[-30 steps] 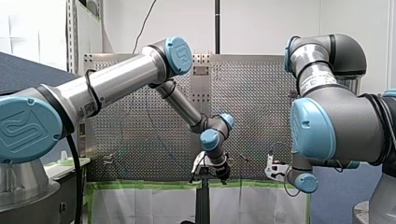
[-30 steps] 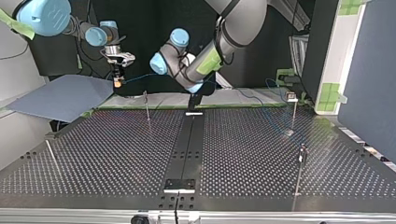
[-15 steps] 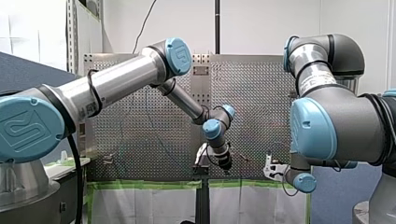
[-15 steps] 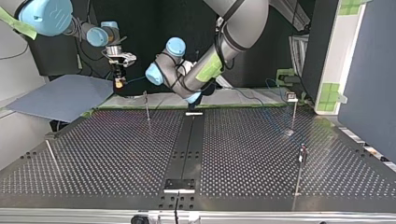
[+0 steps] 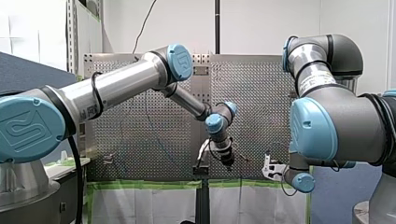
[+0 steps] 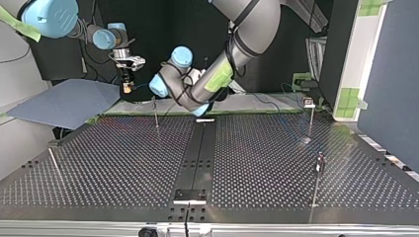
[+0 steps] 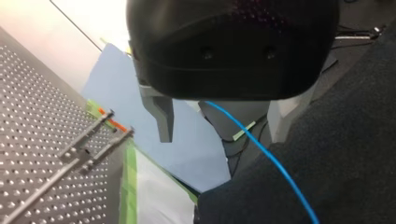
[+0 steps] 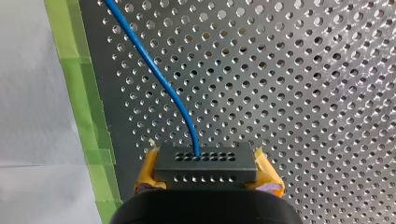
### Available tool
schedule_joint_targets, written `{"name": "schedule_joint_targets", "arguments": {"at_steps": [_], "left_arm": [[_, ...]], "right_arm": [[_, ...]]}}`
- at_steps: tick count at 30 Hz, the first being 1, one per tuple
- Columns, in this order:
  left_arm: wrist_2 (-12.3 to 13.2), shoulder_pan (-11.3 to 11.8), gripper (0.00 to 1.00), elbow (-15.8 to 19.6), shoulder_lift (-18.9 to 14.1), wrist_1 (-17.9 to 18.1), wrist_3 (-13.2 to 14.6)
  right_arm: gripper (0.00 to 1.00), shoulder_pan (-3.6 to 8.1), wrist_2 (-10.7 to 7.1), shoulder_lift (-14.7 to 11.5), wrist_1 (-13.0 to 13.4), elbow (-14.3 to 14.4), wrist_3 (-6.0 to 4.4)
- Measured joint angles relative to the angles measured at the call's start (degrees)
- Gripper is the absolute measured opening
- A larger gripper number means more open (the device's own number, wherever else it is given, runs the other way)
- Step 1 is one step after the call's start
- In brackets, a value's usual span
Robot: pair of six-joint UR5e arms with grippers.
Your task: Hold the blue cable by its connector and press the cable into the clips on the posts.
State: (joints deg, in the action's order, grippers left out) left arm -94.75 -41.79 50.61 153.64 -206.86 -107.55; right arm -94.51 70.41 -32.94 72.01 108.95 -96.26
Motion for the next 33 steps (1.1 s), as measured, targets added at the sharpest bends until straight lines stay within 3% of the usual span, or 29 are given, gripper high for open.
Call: {"name": "schedule_joint_targets", "arguments": {"at_steps": [12, 24, 33], "left_arm": [[-0.7, -0.2, 1.00, -6.4, 0.0, -6.5, 0.0], [-5.3, 0.3, 1.00, -4.0, 0.1, -12.4, 0.8], [-3.2, -0.1, 1.00, -4.5, 2.0, -16.8, 0.8]], "right_arm": [[0.00, -0.17, 0.00, 0.0, 0.4, 0.0, -0.34], [0.00, -0.35, 0.00, 0.0, 0.4, 0.0, -0.43], [0.00, -0.60, 0.14, 0.0, 0.4, -0.1, -0.39]]}}
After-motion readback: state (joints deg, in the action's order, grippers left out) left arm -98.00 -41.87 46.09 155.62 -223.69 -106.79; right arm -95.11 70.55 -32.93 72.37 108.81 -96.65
